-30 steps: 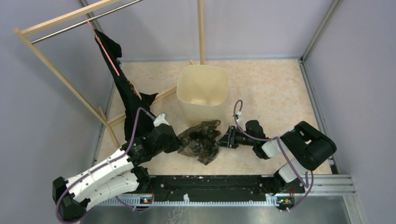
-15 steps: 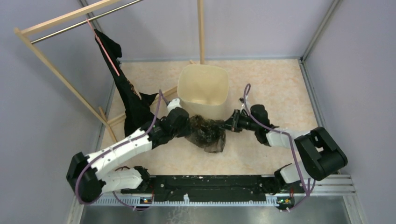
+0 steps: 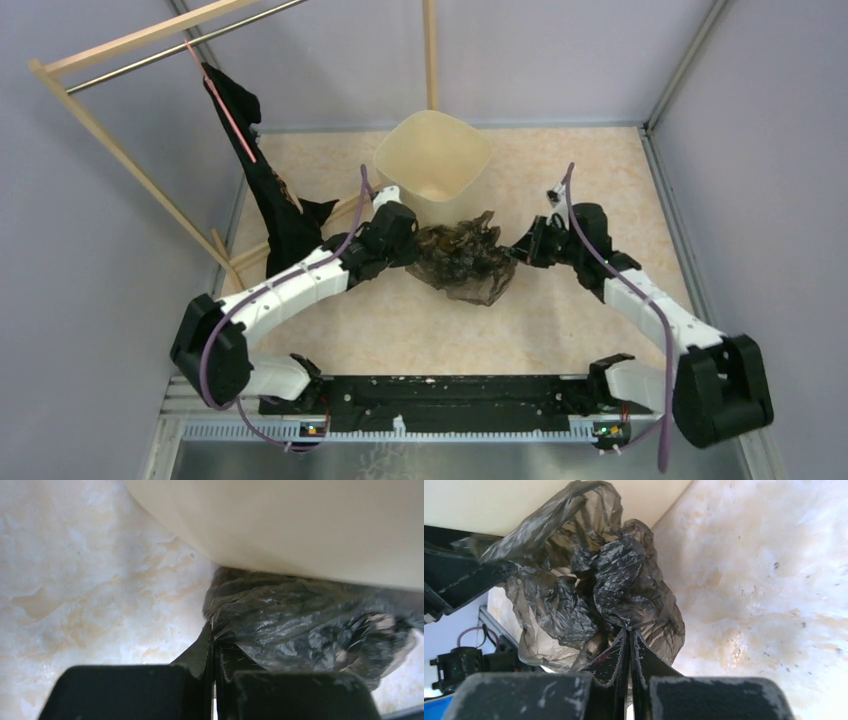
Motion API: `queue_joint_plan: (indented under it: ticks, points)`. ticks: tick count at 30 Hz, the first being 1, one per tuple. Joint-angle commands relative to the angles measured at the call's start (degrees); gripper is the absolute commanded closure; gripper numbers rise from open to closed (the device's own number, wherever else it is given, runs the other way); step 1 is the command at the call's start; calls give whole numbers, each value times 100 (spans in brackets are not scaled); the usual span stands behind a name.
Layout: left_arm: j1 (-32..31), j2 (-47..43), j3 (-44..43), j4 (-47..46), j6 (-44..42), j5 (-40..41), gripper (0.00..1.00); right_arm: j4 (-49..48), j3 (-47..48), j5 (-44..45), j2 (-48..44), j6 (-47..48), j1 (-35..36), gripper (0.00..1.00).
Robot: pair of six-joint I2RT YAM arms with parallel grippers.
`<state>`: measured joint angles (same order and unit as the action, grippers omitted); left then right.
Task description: Put the trash bags into the trash bin
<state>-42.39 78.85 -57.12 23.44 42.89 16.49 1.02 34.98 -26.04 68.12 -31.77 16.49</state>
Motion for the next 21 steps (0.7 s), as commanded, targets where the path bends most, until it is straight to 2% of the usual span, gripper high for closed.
queue_joint_plan:
  ticks: [1,4,7,9,12,14,16,17,19,21]
  points:
    - [2,-975,501,77,16,-318,100,1598,528,605,-1130,841,202,100]
    - [3,-1768,889,114,75,-768,100,2340,938,868,-1731,1064,408,100]
    - [2,-2595,1278,-5,1,-1039,100,2449,987,714,-2265,1126,638,100]
    - [2,-3038,1464,133,147,-972,100,2245,644,206,-2411,969,643,100]
    - [3,-3274,1647,714,414,-774,100,1514,-174,-1214,-2283,526,651,99]
    - [3,-3304,1874,833,698,-739,100,441,-864,-2380,-2138,-169,721,92]
    - [3,-3279,2188,607,948,-884,100,-644,-1247,-2882,-2067,-777,911,78]
    - [3,-3231,2349,447,1031,-948,100,-823,-1270,-2913,-2035,-834,1007,72]
    - [3,-3066,2533,318,1188,-872,100,-451,-1072,-2739,-1997,-568,1046,65]
    - [2,-2853,2530,403,1263,-683,100,616,-661,-2134,-1994,-88,1030,58]
